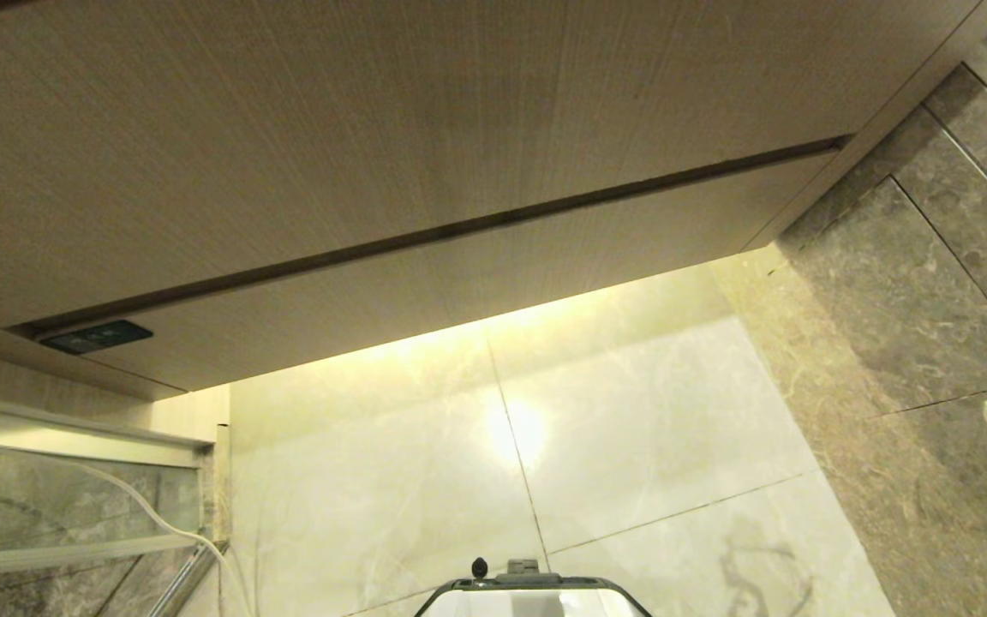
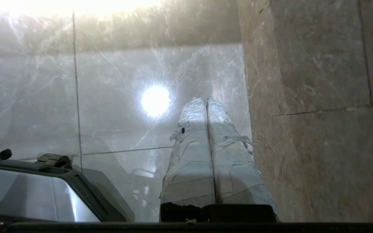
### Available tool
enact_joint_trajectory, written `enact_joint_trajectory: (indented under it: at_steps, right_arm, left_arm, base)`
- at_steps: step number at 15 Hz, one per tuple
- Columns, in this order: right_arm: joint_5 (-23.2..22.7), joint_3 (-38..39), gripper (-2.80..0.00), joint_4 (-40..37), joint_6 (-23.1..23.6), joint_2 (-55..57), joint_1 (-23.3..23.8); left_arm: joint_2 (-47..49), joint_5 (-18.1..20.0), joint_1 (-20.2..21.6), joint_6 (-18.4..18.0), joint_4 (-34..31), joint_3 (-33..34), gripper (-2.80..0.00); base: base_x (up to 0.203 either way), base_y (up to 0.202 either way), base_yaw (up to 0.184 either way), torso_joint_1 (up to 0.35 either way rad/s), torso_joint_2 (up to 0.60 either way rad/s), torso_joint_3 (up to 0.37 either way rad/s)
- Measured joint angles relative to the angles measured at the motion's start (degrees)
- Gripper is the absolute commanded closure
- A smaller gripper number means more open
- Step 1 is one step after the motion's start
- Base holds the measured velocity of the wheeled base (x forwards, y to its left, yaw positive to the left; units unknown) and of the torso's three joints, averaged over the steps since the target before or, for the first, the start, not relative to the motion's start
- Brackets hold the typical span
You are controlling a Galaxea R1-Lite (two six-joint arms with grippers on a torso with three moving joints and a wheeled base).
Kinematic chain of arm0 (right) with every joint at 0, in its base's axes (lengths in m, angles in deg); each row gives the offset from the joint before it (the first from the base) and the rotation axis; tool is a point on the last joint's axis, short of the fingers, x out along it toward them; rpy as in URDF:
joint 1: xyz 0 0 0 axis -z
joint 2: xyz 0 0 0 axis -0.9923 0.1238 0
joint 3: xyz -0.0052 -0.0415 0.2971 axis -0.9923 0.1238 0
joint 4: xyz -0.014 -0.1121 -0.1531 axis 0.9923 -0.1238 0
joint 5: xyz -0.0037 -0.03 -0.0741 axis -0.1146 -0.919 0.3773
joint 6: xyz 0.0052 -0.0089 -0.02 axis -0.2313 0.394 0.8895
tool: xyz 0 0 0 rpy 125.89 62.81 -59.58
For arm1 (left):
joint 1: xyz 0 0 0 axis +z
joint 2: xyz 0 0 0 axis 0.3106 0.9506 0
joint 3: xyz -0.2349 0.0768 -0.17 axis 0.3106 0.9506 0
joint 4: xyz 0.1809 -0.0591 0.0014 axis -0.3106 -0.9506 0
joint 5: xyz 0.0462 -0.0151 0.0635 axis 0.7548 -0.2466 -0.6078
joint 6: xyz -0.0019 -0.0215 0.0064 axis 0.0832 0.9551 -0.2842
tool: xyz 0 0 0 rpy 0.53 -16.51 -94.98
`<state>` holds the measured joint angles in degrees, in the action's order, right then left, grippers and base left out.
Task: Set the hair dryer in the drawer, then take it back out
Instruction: Pull open the drawer
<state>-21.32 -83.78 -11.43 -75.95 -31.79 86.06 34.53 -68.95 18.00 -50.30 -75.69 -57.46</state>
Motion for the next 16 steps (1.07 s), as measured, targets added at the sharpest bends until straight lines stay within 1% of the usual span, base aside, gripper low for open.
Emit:
enact_joint_trajectory:
  at_steps: [2,4,5,8,9,11,16]
  right_arm:
    - [0.40,7.45,0.00,-0.78,-0.88,-12.14,-0.96]
    - [2.09,12.78,0.00,-2.33,-1.69,-22.81,-3.35]
    - [2.67,14.43,0.00,-4.11,-2.07,-27.90,-4.57]
    - [3.36,15.79,0.00,-12.48,-3.34,-42.26,-7.56]
    - [3.44,15.83,0.00,-15.17,-3.83,-44.87,-8.69]
    - [3.76,15.89,0.00,-16.35,-4.80,-48.06,-10.70]
    - [3.60,15.99,0.00,-16.49,-5.42,-50.23,-11.32]
  left_arm:
    - [0.00,0.00,0.00,0.00,0.02,0.00,0.00]
    - [0.00,0.01,0.00,0.01,0.05,0.00,0.00]
    - [0.00,0.02,0.00,0.00,0.02,0.00,0.00]
    - [0.00,-0.05,0.00,0.00,-0.02,0.00,0.00]
    - [0.00,-0.07,0.00,-0.06,0.00,0.00,0.00]
    - [0.00,0.00,0.00,0.00,0.00,0.00,0.00]
    - [0.00,0.00,0.00,0.01,-0.01,0.00,0.00]
  base:
    - [0.000,0.000,0.000,0.000,0.00,0.000]
    - [0.000,0.000,0.000,0.000,0.00,0.000]
    - [0.000,0.000,0.000,0.000,0.00,0.000]
    - [0.000,0.000,0.000,0.000,0.00,0.000]
    - [0.000,0.000,0.000,0.000,0.00,0.000]
    - [0.000,0.000,0.000,0.000,0.00,0.000]
    - [0.000,0.000,0.000,0.000,0.00,0.000]
